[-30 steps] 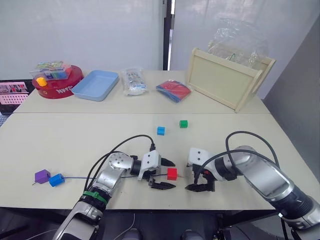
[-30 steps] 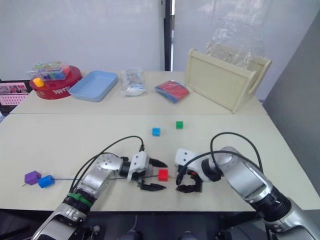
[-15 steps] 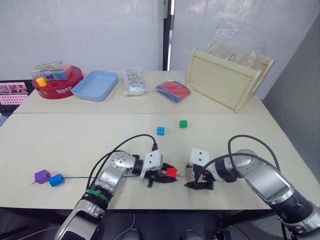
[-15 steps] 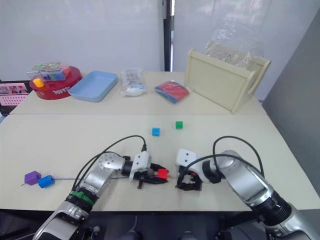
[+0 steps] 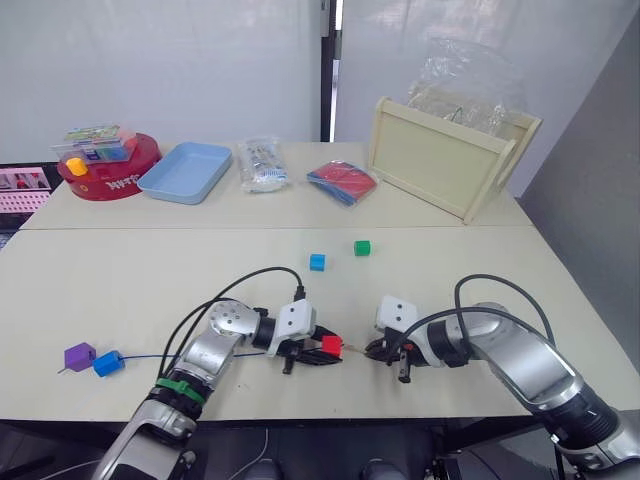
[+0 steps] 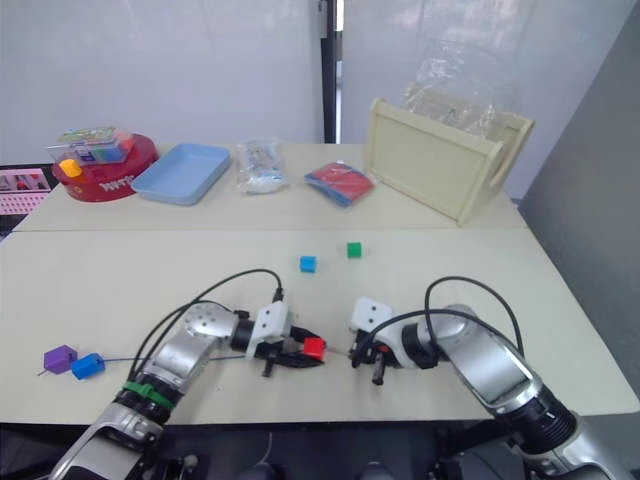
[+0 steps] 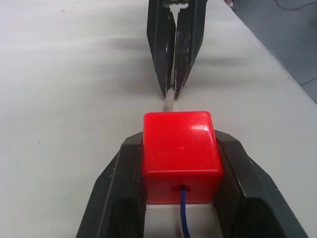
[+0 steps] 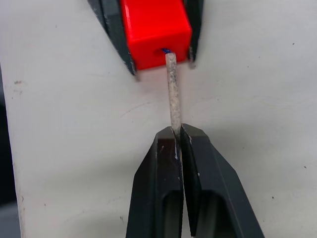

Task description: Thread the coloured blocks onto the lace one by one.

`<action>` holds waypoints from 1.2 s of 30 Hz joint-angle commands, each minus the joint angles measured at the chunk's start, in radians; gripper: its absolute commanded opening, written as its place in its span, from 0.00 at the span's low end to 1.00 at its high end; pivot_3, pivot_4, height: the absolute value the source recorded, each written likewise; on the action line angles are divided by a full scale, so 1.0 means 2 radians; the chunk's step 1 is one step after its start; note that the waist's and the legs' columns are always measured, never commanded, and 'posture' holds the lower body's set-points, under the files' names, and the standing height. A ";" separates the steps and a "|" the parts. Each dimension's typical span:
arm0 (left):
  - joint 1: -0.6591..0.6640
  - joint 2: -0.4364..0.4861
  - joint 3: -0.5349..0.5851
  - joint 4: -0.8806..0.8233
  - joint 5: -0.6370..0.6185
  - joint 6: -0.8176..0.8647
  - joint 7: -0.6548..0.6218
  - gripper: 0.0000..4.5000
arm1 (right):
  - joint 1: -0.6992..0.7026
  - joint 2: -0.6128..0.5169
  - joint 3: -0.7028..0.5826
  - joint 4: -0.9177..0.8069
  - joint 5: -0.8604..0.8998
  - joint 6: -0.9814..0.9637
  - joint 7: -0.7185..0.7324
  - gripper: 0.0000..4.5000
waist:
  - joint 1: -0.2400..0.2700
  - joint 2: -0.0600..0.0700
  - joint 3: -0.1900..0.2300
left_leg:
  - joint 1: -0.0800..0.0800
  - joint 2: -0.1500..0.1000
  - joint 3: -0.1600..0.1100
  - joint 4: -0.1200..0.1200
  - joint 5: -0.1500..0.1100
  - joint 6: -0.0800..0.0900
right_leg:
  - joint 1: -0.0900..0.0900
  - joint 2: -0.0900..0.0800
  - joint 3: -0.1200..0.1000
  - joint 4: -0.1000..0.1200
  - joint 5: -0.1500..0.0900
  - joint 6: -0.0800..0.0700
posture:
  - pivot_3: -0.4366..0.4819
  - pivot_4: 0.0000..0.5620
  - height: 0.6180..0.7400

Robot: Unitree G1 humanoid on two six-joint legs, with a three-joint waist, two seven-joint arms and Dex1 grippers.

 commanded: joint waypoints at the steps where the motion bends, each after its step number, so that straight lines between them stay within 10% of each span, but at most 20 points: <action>1: 0.030 0.055 0.037 -0.050 -0.018 0.031 -0.009 0.27 | -0.021 0.002 0.007 0.003 0.002 -0.011 0.011 0.00 | -0.003 0.000 0.000 | 0.000 0.000 0.000 0.000 0.000 0.000 | 0.000 0.000 0.000 0.000 0.000 0.000 | 0.48 0.27 1.00; 12: 0.234 0.282 0.251 0.011 -0.062 -0.005 -0.020 0.27 | -0.086 0.038 0.044 0.066 -0.009 -0.068 0.044 0.00 | -0.014 0.000 0.000 | 0.002 0.001 0.000 -0.004 0.000 0.000 | -0.001 0.000 0.001 0.000 0.000 0.000 | 0.48 0.27 1.00; 17: 0.256 0.315 0.291 0.093 -0.062 -0.047 -0.019 0.27 | -0.105 0.055 0.054 0.082 -0.010 -0.079 0.055 0.00 | -0.012 0.001 0.001 | 0.003 0.001 0.001 -0.005 0.000 0.000 | -0.002 0.000 0.000 0.001 0.000 0.000 | 0.48 0.27 1.00; 27: 0.183 0.297 0.334 0.046 -0.150 0.033 -0.021 1.00 | -0.108 0.062 0.055 0.088 -0.014 -0.085 0.065 0.00 | 0.003 0.000 0.001 | 0.000 0.000 0.001 -0.004 0.000 0.000 | -0.003 -0.001 0.000 0.001 0.000 0.000 | 0.48 0.27 1.00; 36: 0.135 0.140 0.194 -0.168 -0.183 0.106 0.013 1.00 | -0.096 0.051 0.067 0.052 -0.015 -0.058 0.069 0.00 | 0.005 0.000 0.000 | 0.000 0.000 0.001 -0.003 0.000 0.000 | -0.003 -0.001 0.000 0.001 0.000 0.000 | 0.48 0.27 1.00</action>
